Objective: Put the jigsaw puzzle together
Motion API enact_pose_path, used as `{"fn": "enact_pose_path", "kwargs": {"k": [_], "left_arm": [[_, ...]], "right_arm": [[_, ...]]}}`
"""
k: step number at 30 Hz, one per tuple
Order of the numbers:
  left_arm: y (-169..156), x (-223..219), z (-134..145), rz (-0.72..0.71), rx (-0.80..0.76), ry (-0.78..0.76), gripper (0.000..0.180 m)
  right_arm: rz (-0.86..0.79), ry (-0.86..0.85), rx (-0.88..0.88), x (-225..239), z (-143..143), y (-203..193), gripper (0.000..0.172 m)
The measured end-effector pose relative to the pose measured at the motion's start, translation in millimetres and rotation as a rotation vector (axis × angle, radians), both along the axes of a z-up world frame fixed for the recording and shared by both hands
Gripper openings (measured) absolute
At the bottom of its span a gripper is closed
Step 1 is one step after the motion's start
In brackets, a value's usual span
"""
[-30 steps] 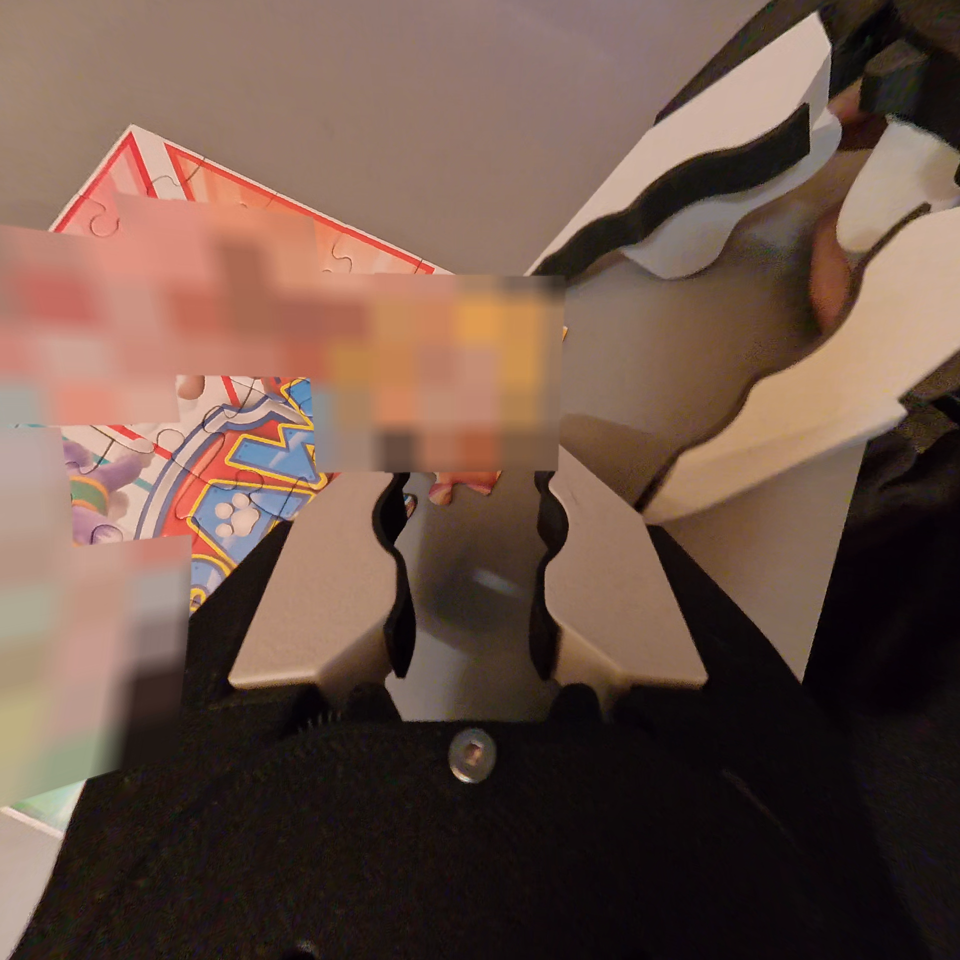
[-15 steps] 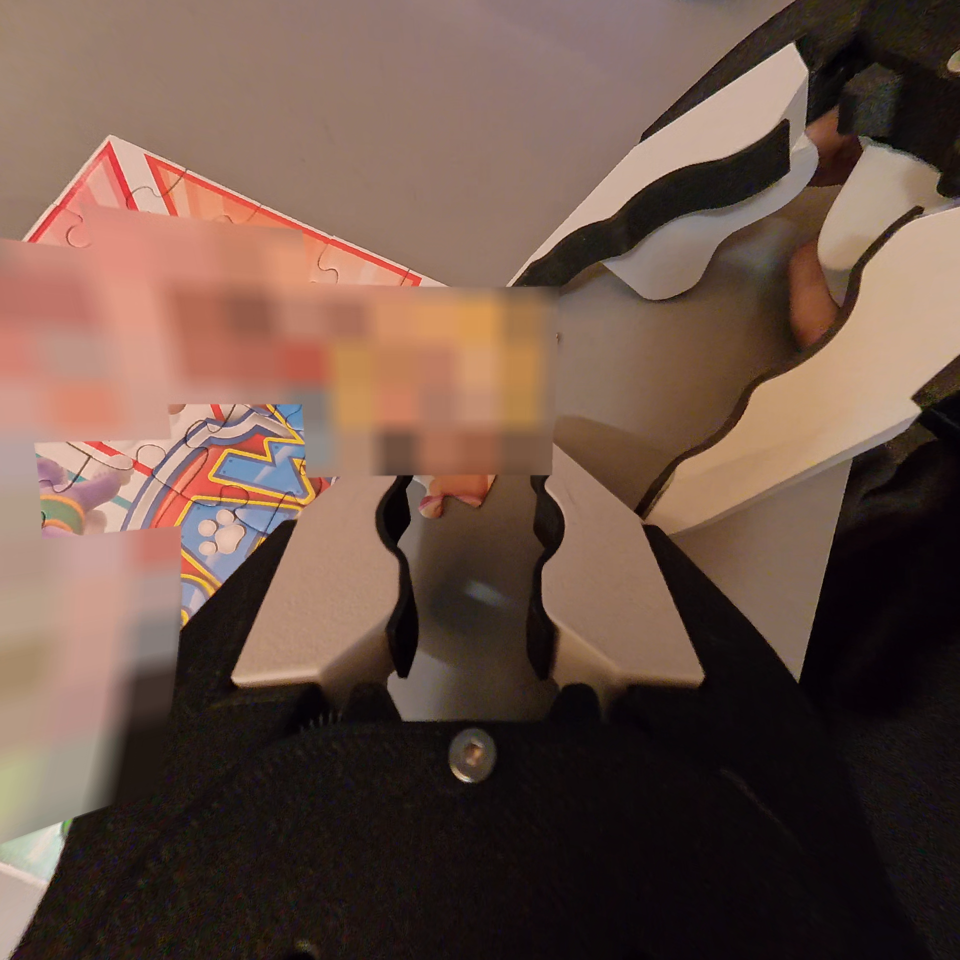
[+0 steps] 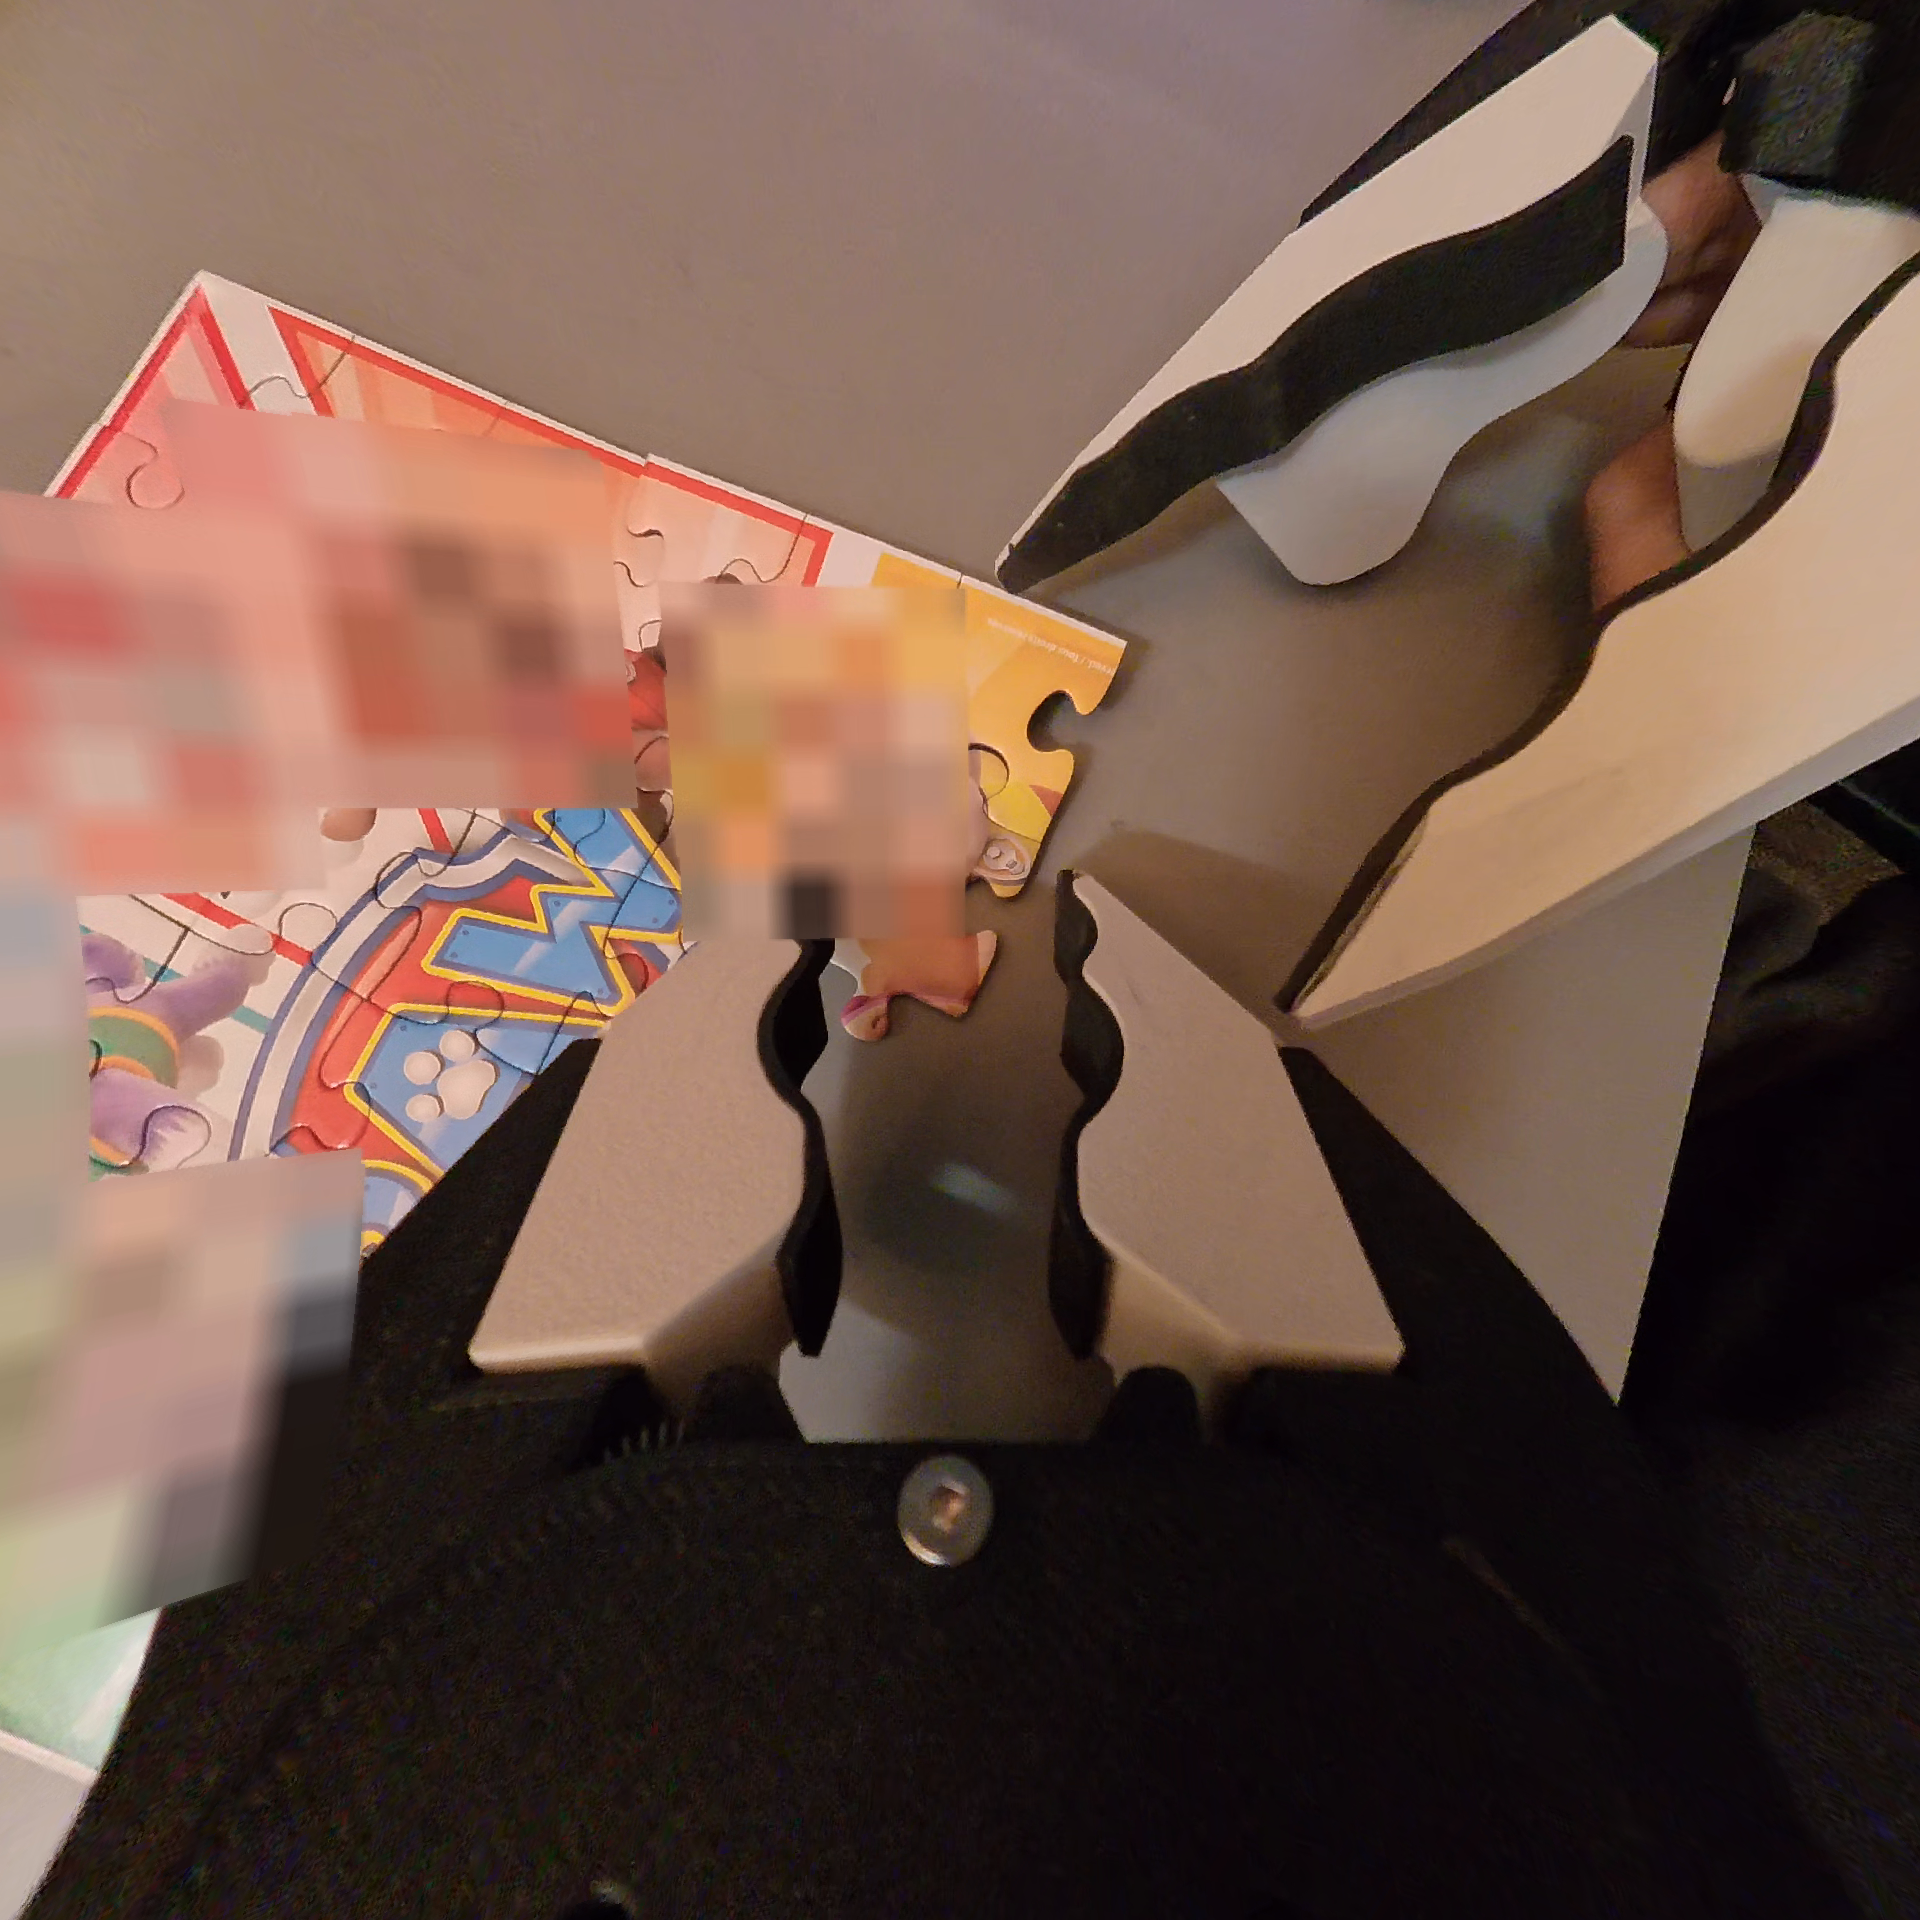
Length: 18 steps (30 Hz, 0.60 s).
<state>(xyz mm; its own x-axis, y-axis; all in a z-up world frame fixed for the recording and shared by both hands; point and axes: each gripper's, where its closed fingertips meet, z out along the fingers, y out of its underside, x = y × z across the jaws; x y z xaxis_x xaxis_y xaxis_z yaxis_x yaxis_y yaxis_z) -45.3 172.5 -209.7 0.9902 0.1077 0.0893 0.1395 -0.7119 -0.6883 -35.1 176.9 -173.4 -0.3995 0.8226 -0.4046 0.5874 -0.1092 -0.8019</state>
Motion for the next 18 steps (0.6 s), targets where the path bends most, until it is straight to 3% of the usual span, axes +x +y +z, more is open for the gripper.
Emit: {"fn": "enact_pose_path", "kwargs": {"k": [7, 18], "left_arm": [[0.2, -2.4, -0.5, 0.003, 0.000, 0.012, 0.035], [-1.3, -5.7, -0.3, 0.006, 0.001, 0.015, 0.024]], "right_arm": [[0.039, 0.038, -0.117, -1.5, 13.4, -5.0, 0.086], [-0.037, -0.002, 0.073, -3.6, -4.8, 25.2, 0.090]]}}
